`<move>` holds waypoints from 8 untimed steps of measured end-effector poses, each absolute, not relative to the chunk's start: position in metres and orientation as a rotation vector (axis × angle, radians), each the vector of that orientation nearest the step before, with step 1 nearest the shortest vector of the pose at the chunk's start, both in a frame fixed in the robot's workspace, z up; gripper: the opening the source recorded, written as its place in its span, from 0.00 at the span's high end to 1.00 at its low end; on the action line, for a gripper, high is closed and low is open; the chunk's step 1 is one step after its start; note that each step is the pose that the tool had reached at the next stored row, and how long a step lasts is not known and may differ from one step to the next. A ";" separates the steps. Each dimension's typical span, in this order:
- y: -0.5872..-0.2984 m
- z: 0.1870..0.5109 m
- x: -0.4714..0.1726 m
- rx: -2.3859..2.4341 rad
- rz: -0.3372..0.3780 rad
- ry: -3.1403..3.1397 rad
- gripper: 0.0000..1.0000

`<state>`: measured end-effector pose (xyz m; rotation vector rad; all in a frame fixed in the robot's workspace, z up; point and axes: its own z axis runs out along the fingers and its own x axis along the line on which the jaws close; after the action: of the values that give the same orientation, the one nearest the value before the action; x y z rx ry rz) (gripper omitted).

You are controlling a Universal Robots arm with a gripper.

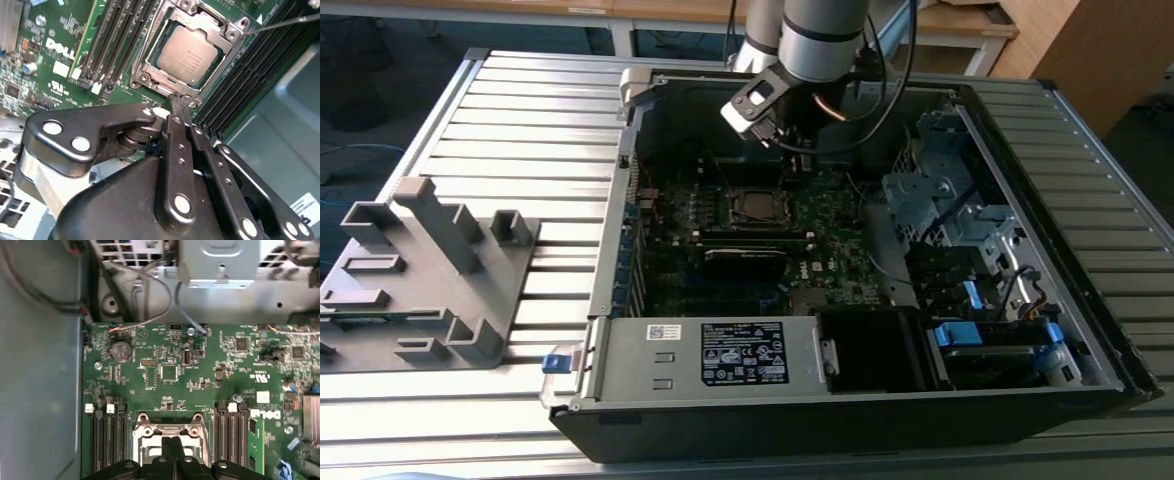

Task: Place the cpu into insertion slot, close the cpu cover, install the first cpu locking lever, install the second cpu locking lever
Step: 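Close the cpu cover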

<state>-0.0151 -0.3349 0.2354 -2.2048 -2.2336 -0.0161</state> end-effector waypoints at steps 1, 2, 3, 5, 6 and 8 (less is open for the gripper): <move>-0.335 0.235 -0.015 -2.185 -0.016 -2.253 0.89; -0.335 0.235 -0.015 -2.165 -0.016 -2.272 0.89; -0.335 0.235 -0.015 -2.145 -0.016 -2.291 0.89; -0.335 0.235 -0.015 -2.101 -0.016 -2.331 0.89; -0.335 0.235 -0.015 -2.080 -0.016 -2.349 0.89; -0.335 0.234 -0.015 -2.037 -0.016 -2.386 0.89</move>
<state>-0.0151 -0.3349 0.2344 -2.0373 -2.3864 -0.0157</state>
